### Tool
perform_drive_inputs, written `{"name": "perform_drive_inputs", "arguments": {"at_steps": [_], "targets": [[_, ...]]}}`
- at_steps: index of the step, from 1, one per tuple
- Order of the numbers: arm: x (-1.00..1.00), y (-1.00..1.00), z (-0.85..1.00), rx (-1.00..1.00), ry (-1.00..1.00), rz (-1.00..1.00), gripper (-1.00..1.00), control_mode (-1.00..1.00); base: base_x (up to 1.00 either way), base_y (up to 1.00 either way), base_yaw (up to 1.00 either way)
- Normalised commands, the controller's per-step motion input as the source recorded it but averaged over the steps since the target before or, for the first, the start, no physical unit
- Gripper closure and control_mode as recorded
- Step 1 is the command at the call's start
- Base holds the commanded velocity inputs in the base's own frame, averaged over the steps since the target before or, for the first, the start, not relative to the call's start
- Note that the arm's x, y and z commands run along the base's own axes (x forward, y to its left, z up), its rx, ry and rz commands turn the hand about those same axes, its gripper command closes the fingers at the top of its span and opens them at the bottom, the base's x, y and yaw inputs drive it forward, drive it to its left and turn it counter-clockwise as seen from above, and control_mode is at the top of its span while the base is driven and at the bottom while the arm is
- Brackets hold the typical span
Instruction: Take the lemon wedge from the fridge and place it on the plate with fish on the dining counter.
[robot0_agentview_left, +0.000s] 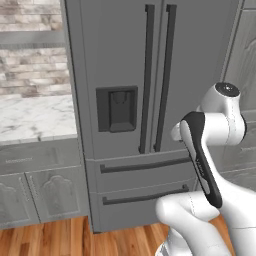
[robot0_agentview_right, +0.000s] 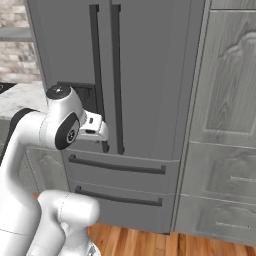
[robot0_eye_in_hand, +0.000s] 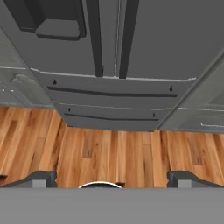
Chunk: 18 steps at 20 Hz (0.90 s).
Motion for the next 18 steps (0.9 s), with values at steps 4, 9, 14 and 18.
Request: {"name": "perform_drive_inputs", "arguments": {"at_steps": [4,9,14,18], "targets": [[0.0,0.0,0.0,0.0,-0.01,0.0,-1.0,-1.0,0.0,0.0,0.0],[0.0,0.0,0.0,0.0,0.0,0.0,-1.0,-1.0,0.0,0.0,0.0],[0.7,-0.05,0.04,0.0,-0.13,0.0,-1.0,-1.0,0.0,0.0,0.0],[0.97,-0.1,0.37,0.01,-0.38,0.0,-1.0,-1.0,0.0,0.0,0.0]]}}
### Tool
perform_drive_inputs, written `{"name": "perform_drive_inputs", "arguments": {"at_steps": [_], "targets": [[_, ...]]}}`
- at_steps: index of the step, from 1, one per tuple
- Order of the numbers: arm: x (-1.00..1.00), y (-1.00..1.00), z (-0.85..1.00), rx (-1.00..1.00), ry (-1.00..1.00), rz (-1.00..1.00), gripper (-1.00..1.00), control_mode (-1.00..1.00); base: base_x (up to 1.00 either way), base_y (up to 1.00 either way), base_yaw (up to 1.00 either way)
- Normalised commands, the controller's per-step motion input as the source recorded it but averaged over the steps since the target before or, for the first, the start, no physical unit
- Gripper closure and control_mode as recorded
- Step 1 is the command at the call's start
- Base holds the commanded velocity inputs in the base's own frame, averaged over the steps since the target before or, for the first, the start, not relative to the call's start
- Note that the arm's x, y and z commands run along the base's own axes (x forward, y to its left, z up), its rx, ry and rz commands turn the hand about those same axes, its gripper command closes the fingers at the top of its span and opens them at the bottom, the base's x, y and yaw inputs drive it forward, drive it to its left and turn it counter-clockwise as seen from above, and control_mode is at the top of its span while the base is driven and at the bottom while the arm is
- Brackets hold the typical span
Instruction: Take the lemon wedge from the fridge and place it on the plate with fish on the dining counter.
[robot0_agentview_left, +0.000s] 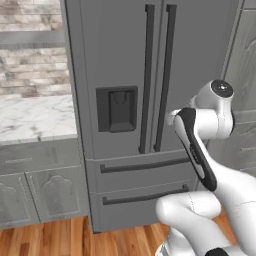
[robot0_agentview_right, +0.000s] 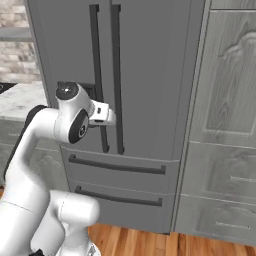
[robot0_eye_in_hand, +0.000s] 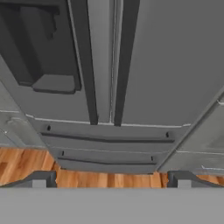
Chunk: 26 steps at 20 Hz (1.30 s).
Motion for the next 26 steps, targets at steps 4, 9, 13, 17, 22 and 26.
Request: {"name": "perform_drive_inputs", "arguments": {"at_steps": [4,9,13,17,22,26], "targets": [[0.76,-0.09,0.67,0.0,-0.47,0.0,-1.0,-1.0,0.0,0.0,0.0],[0.77,0.0,0.34,0.0,-0.22,-0.05,-1.0,-1.0,0.0,0.0,0.0],[0.51,0.0,0.0,0.0,0.0,-0.01,-1.0,-1.0,0.0,0.0,0.0],[0.49,-0.12,0.0,0.0,0.0,0.0,-1.0,-1.0,0.0,0.0,0.0],[0.34,-0.02,0.0,0.0,0.0,0.0,-1.0,-1.0,0.0,0.0,0.0],[0.36,0.0,-0.07,0.0,0.0,0.0,-1.0,-1.0,0.0,0.0,0.0]]}}
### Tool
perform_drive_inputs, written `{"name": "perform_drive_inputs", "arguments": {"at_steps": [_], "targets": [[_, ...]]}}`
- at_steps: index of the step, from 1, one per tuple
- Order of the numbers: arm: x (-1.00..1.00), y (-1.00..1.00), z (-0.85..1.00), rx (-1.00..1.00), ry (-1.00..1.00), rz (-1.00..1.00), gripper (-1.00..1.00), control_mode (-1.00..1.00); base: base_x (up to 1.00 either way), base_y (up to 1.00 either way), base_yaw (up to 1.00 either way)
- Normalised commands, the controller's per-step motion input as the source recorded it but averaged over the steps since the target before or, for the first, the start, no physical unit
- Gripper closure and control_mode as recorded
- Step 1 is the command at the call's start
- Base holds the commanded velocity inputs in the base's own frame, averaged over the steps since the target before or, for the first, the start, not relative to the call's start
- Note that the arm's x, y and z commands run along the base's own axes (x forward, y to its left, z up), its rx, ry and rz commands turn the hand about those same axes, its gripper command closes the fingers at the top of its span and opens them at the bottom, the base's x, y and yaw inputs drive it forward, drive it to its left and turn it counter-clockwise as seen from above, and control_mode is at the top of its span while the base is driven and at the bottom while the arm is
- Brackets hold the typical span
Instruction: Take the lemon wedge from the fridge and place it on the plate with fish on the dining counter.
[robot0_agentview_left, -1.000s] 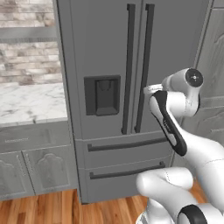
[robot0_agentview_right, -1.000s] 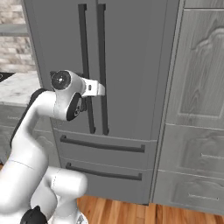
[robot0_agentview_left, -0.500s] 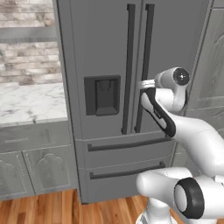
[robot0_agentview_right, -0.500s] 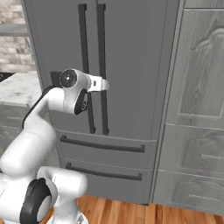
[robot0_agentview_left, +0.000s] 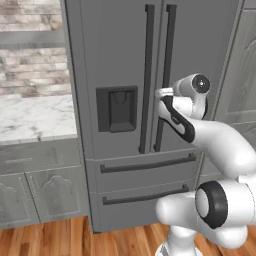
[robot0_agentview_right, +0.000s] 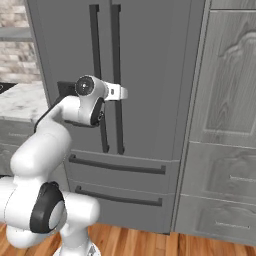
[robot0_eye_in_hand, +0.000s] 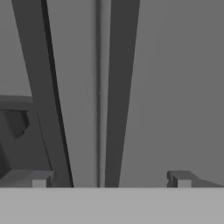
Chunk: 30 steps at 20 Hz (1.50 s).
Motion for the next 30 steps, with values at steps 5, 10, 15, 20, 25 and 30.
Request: {"name": "perform_drive_inputs", "arguments": {"at_steps": [5,10,15,20,25,30], "targets": [[0.43,0.0,-0.15,-0.02,-0.01,0.0,-1.0,-1.0,0.0,0.0,0.0],[0.39,0.0,-0.2,-0.06,-0.03,0.0,-1.0,-1.0,0.0,0.0,0.0],[0.44,0.0,-0.21,-0.06,-0.03,0.0,-1.0,-1.0,0.0,0.0,0.0],[0.44,-0.02,-0.16,0.0,-0.02,0.0,-1.0,-1.0,0.0,0.0,0.0],[0.45,-0.08,-0.1,0.0,-0.01,0.01,-1.0,-1.0,0.0,0.0,0.0],[0.58,-0.17,-0.1,0.0,0.0,0.07,-1.0,-1.0,0.0,0.0,0.0]]}}
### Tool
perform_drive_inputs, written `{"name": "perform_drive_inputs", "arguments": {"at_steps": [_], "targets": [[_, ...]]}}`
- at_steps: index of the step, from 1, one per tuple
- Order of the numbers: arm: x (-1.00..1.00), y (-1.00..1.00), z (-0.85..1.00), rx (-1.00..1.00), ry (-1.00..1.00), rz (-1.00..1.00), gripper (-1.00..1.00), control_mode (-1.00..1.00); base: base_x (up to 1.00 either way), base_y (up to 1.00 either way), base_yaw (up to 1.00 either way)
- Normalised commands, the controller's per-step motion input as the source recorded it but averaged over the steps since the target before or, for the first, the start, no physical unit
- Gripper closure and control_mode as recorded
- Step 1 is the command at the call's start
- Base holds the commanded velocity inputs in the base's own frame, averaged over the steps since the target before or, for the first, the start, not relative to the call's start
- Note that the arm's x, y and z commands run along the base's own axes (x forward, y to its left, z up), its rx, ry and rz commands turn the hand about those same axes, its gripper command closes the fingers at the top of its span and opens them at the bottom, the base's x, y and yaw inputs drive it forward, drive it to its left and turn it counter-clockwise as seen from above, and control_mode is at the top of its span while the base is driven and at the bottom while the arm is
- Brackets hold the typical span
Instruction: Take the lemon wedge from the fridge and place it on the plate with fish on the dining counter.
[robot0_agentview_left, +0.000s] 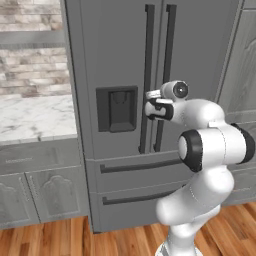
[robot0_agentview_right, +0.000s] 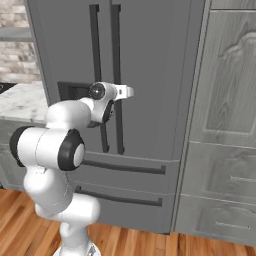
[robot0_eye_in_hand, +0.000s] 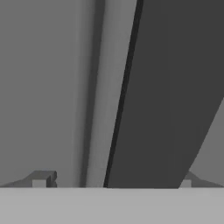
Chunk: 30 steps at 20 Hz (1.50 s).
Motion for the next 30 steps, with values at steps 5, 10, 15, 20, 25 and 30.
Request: {"name": "perform_drive_inputs", "arguments": {"at_steps": [5,10,15,20,25,30], "targets": [[0.45,-0.21,-0.09,0.0,0.0,0.09,-1.0,-1.0,0.0,0.0,0.0],[0.07,-0.01,-0.02,0.0,0.0,0.0,1.0,-1.0,0.0,0.0,0.0],[-0.01,0.0,0.0,0.0,0.0,0.0,1.0,-1.0,0.0,0.0,0.0],[-0.49,-0.24,0.29,0.0,0.02,-0.1,1.0,-1.0,0.0,0.0,0.0],[-0.86,-0.62,0.41,0.0,0.18,-0.27,1.0,-1.0,0.0,0.0,0.0],[-0.76,-0.91,0.04,0.0,0.41,-0.37,1.0,-1.0,0.0,0.0,0.0]]}}
